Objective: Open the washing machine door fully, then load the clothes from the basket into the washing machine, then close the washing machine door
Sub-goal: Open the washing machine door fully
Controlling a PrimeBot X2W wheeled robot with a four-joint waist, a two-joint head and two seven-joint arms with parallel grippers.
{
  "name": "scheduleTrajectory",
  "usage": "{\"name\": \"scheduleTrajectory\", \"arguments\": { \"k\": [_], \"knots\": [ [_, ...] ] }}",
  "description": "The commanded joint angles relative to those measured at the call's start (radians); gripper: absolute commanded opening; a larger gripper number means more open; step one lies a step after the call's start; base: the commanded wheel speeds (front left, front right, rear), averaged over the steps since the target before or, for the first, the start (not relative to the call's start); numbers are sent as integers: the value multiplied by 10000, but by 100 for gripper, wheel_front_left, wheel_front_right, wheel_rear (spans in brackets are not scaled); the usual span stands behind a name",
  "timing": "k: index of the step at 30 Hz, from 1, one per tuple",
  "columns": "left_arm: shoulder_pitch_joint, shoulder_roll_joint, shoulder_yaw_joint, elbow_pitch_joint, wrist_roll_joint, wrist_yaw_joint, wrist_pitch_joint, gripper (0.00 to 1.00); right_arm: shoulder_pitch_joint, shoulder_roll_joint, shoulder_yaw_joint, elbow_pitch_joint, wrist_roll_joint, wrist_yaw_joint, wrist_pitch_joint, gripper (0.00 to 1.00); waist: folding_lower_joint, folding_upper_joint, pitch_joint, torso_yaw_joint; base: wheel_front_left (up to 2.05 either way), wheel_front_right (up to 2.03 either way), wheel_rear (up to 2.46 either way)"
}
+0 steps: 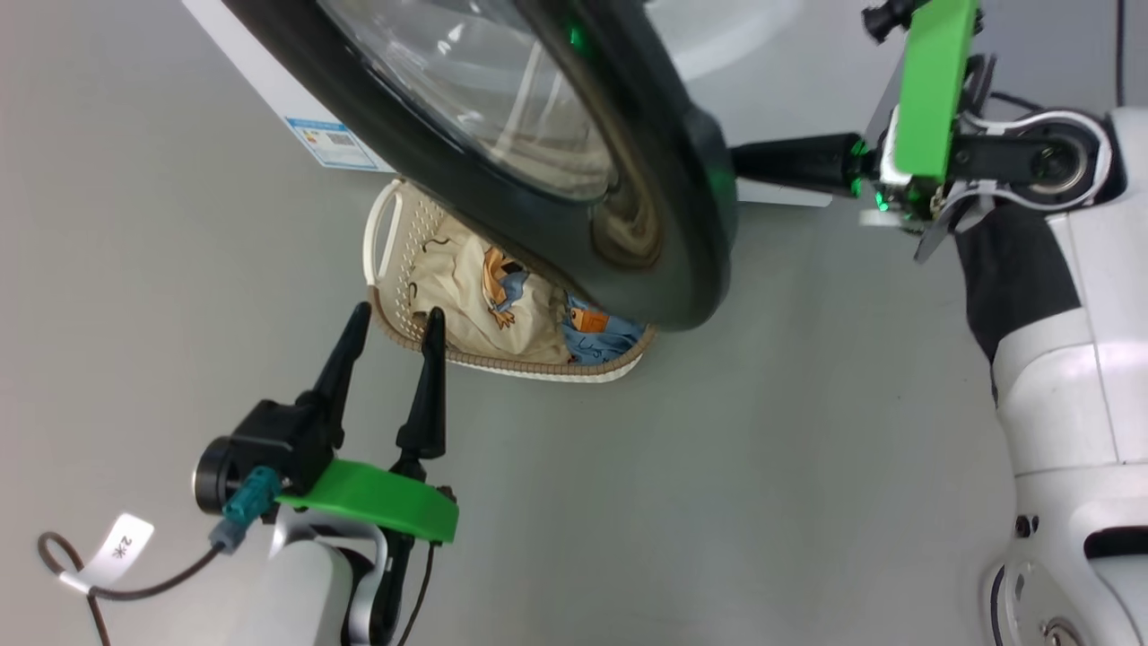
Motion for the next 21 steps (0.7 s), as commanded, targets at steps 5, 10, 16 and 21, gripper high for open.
{"name": "scheduleTrajectory", "arguments": {
  "k": [5, 10, 16, 21],
  "knots": [
    [317, 267, 429, -140, 225, -126, -63, 100, 594, 352, 864, -543, 628, 16, -143, 0, -1, 0, -334, -55, 0, 0, 0],
    [437, 267, 517, -145, 312, -182, -63, 100, 1060, 352, 1516, -641, 1084, 16, -505, 0, -1, 0, -565, -59, 0, 0, 0],
    [518, 267, 532, -140, 349, -209, -63, 100, 1383, 352, 2315, -601, 1638, 16, -1060, 0, -1, 0, -713, -36, 0, 0, 0],
    [576, 267, 521, -138, 360, -238, -63, 100, 1558, 352, 3179, -421, 2290, 16, -1635, 0, -1, 0, -826, 37, 0, 0, 0]
  ]
}}
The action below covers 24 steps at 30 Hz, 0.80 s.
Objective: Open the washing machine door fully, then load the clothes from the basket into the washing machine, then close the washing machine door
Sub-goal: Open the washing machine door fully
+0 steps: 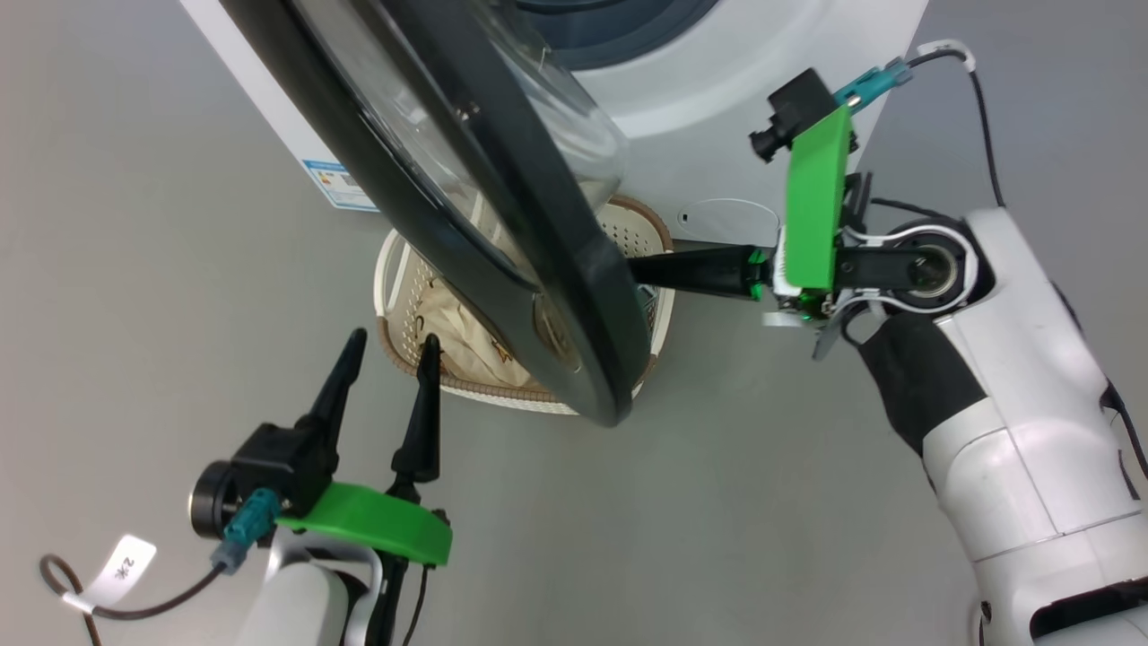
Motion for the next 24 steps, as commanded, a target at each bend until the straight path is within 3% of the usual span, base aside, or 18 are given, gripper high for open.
{"name": "scheduleTrajectory", "arguments": {
  "k": [1, 15, 24],
  "knots": [
    [122, 263, 338, -184, 65, -23, -63, 100, 177, 361, 380, -216, 247, 16, -106, 0, 0, -1, -38, 30, 0, 0, 0],
    [157, 263, 368, -179, 50, -10, -63, 100, 181, 361, 2171, 210, 1392, 16, -1065, 0, 0, -1, -108, 36, 0, 0, 0],
    [206, 263, 637, -168, 175, -44, -63, 100, 91, 359, 1975, 248, 1663, 16, -1912, 0, 0, -1, -368, -243, 0, 0, 0]
  ]
}}
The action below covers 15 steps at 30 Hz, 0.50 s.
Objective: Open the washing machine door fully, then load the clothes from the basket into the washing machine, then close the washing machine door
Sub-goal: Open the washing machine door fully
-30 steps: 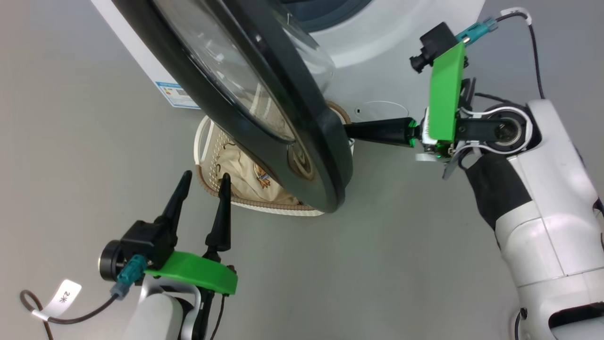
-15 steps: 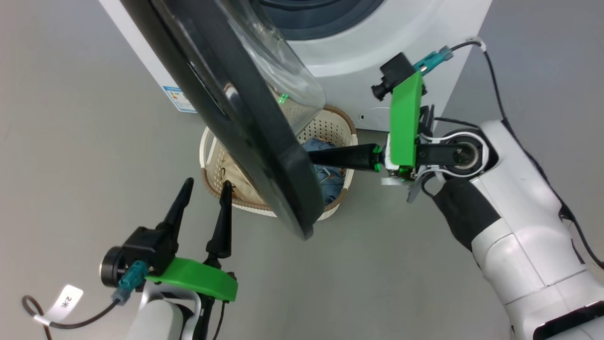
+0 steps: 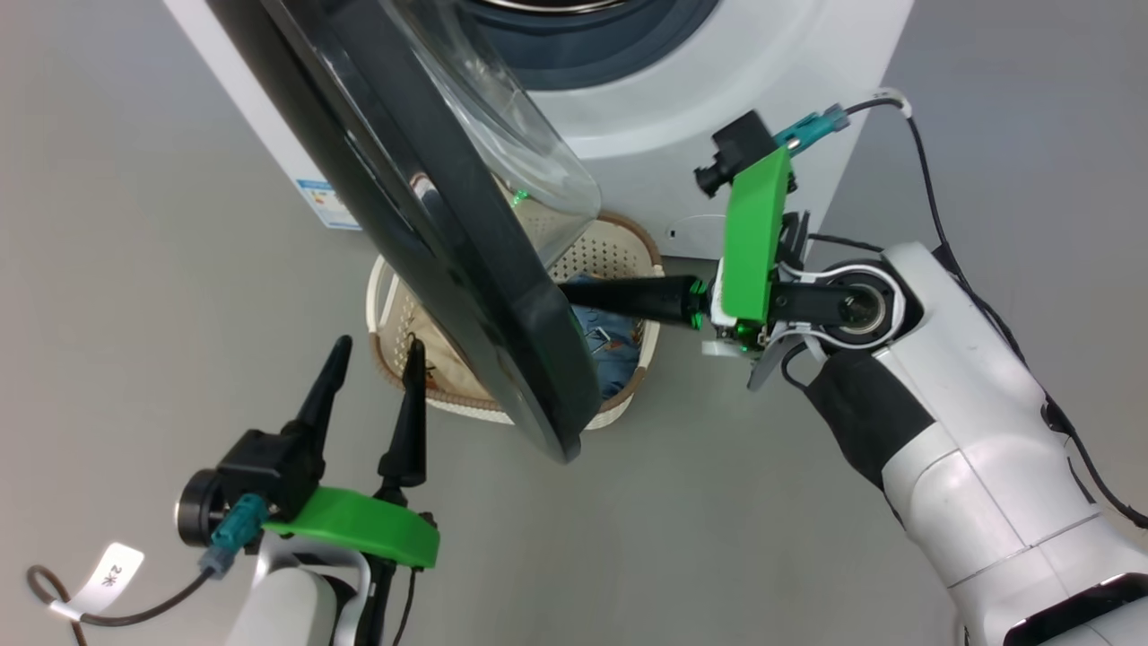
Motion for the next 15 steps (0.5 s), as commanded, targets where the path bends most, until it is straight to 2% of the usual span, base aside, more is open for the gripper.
{"name": "scheduleTrajectory", "arguments": {
  "k": [1, 8, 12, 13, 15],
  "knots": [
    [72, 260, 431, -209, 118, -29, -63, 100, 110, 283, -153, -337, 98, 16, -195, 0, 0, 0, -143, -161, 0, 0, 0],
    [153, 260, 874, -222, 405, -135, -63, 100, 567, -118, -831, -918, -7, 16, -919, 0, 0, 0, -489, -689, 0, 0, 0],
    [244, 260, 1153, -252, 584, -204, -63, 100, 983, -381, -1263, -1406, -406, 16, -1857, 0, 0, 0, -661, -1040, 0, 0, 0],
    [277, 260, 1228, -257, 625, -213, -63, 100, 1102, -405, -1404, -1500, -520, 16, -2174, 9, 0, 0, -699, -1125, 0, 0, 0],
    [333, 260, 1383, -272, 704, -247, -63, 100, 1345, -454, -1689, -1661, -812, 16, -2864, 48, 0, 0, -773, -1277, 0, 0, 0]
  ]
}}
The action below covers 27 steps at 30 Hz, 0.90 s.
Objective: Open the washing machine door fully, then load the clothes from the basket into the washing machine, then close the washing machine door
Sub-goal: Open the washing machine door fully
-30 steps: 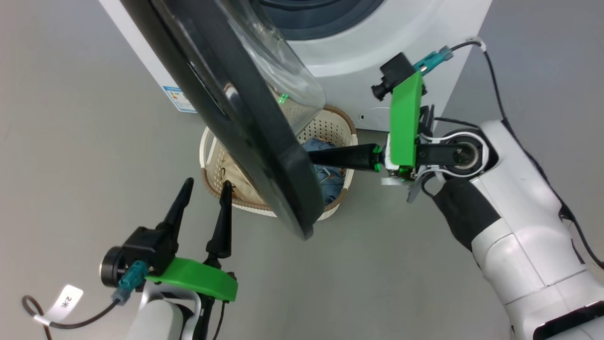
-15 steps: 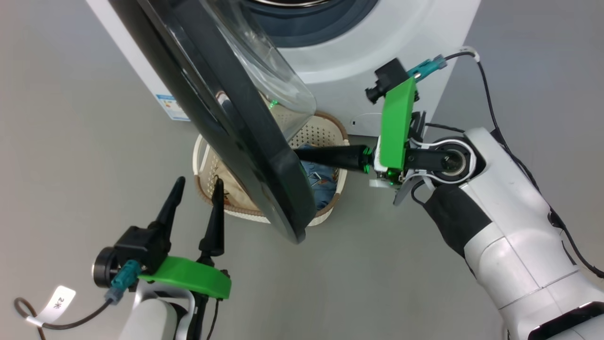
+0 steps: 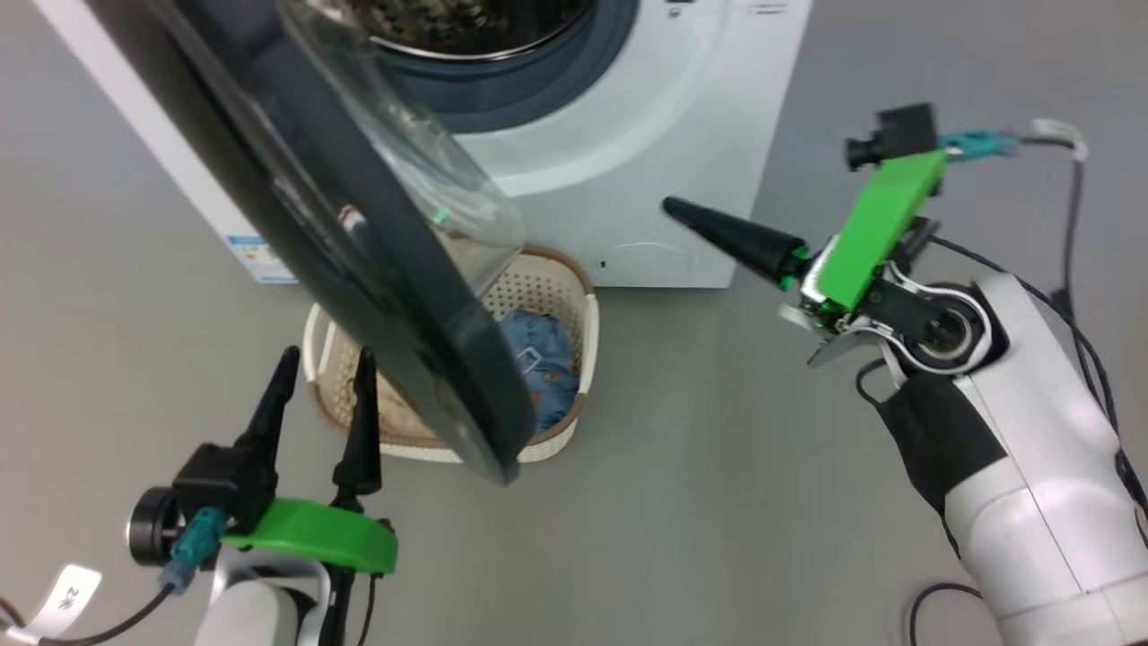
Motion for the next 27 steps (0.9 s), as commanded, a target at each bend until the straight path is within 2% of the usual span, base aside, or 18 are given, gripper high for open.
{"name": "scheduleTrajectory", "arguments": {
  "k": [1, 2, 10, 17, 27],
  "knots": [
    [127, 258, 493, -263, 122, -78, -63, 100, 312, 82, -146, -476, -347, 16, -564, 87, 0, -1, -247, -357, 0, 0, 0],
    [159, 258, 568, -272, 161, -102, -63, 100, 444, 17, -203, -638, -574, 16, -852, 100, 0, -1, -281, -426, 0, 0, 0],
    [413, 258, 937, -365, 317, -203, -63, 100, 1773, -445, -606, -2288, -2393, 16, -3290, 100, 0, -1, -539, -825, 0, 0, 0],
    [562, 258, 1015, -429, 331, -196, -63, 100, 2786, -962, -428, -3497, -4142, 16, -5386, 100, 0, -1, -677, -992, 0, 0, 0],
    [1044, 258, 1199, -603, 322, -130, -63, 100, 4579, -1543, -2, -3862, -6499, 16, -8517, 100, 0, -1, -1092, -1202, 0, 0, 0]
  ]
}}
